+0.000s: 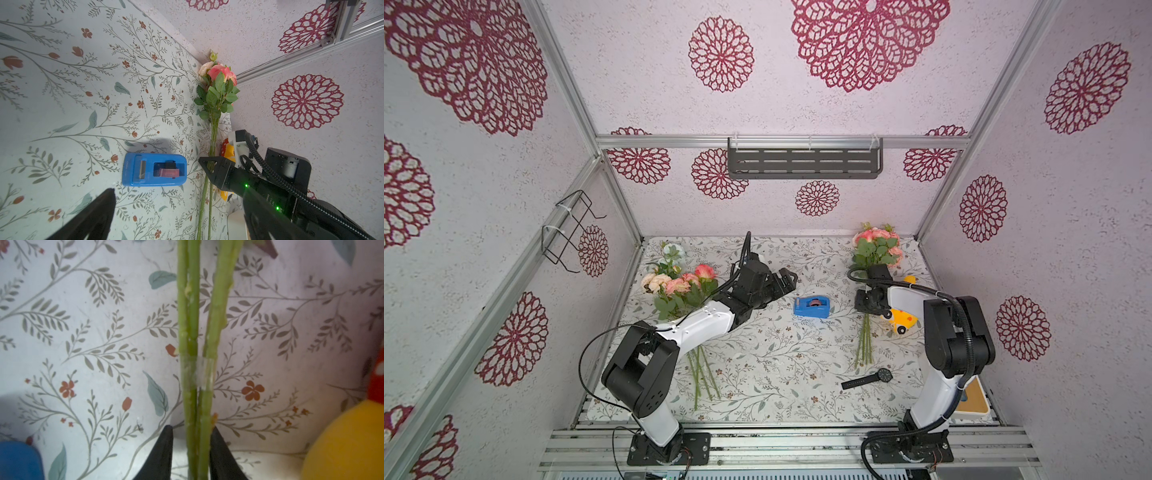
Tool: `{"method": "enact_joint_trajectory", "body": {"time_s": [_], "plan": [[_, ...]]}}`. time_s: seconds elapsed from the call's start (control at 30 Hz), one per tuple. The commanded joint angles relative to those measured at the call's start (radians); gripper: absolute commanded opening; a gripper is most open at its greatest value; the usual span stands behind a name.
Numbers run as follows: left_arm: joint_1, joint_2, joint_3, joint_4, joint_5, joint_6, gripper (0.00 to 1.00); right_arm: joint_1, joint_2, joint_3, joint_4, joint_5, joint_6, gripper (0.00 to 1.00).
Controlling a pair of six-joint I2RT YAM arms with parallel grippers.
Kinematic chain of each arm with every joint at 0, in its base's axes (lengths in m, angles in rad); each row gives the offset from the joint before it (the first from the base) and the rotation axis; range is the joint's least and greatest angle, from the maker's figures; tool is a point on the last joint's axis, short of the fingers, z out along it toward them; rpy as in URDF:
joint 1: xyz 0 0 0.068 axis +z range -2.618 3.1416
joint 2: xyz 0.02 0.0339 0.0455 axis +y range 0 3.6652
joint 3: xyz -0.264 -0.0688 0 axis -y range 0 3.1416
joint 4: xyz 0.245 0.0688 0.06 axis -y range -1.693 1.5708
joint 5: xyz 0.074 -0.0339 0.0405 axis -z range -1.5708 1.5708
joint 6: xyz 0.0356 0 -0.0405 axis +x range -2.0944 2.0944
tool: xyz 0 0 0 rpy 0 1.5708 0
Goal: Wrap bouquets with tape
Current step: Place the wrapped bouquet at the center of the board.
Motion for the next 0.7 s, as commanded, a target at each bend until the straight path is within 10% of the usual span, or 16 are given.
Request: {"method": "enact_joint_trajectory", "body": {"time_s": [0.0,0.3,0.5,0.67], "plan": [[0.007,-0.006,-0.011,0.022,-0.018,-0.004,0.98,0.016,-0.046,0.037,-0.066,0.032,-0.01,0.39],[0.016,-0.091,0.031,-0.143,-0.145,0.067,0.98,0.044,-0.187,0.086,-0.128,0.06,-0.005,0.54],[0.049,-0.191,0.095,-0.435,-0.25,0.134,0.98,0.083,-0.325,0.119,-0.184,0.101,-0.034,0.98],[0.14,-0.312,0.012,-0.589,-0.19,0.109,0.98,0.097,-0.509,0.012,-0.06,0.003,-0.066,0.99]]}}
